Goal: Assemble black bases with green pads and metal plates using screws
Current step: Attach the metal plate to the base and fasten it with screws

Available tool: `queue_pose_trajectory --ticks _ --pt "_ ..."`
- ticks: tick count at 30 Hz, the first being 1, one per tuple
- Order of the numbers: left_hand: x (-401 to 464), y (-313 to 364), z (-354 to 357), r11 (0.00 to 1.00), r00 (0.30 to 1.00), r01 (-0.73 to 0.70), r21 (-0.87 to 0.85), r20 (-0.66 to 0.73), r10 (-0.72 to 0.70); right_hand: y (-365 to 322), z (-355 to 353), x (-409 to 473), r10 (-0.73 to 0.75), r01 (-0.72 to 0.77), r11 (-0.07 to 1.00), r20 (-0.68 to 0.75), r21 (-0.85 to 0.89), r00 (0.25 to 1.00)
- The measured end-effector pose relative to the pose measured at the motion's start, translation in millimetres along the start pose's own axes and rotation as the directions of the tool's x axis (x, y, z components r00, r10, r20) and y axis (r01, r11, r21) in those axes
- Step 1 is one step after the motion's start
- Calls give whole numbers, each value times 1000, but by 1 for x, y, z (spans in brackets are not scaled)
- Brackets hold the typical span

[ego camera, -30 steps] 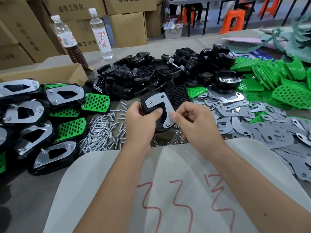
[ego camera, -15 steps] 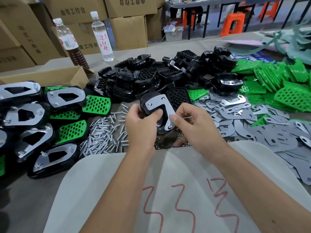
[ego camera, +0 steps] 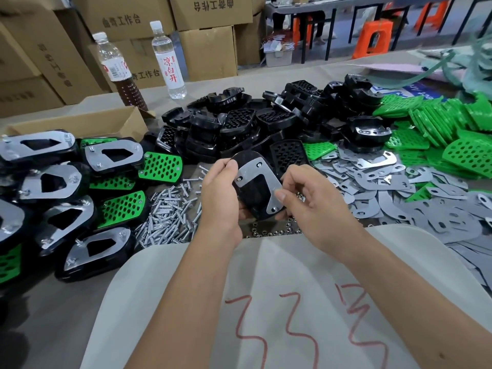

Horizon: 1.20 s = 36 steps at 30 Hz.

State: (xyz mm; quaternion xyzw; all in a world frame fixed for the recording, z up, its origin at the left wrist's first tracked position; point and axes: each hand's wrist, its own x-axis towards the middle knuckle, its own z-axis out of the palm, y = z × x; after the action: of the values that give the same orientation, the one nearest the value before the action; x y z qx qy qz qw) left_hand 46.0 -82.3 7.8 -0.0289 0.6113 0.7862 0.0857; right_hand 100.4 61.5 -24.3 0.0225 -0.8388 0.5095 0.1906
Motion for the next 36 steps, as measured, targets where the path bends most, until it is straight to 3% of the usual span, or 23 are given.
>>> queue_pose_trajectory --ticks 5,9,15,21,27,30,36 --pt "-1 3 1 989 992 111 -102 -52 -116 -4 -2 -1 -31 31 999 -12 -22 999" --pt "0 1 2 992 995 94 -82 -33 -97 -5 -3 -1 -14 13 997 -12 -76 1000" --pt "-1 -1 6 996 999 -51 71 23 49 0 -5 1 149 -148 986 -15 81 989" --pt "1 0 0 995 994 -96 16 48 95 -3 -4 0 206 -182 929 -43 321 978" --pt "5 -2 -1 996 996 -86 -12 17 86 -2 2 -3 143 -111 940 -79 323 987" --pt "5 -4 -2 998 998 -67 -22 -7 67 0 1 -2 218 -159 887 -89 433 972" --pt "5 -6 1 996 995 -85 -21 -47 84 3 0 0 243 -191 891 -77 413 967"
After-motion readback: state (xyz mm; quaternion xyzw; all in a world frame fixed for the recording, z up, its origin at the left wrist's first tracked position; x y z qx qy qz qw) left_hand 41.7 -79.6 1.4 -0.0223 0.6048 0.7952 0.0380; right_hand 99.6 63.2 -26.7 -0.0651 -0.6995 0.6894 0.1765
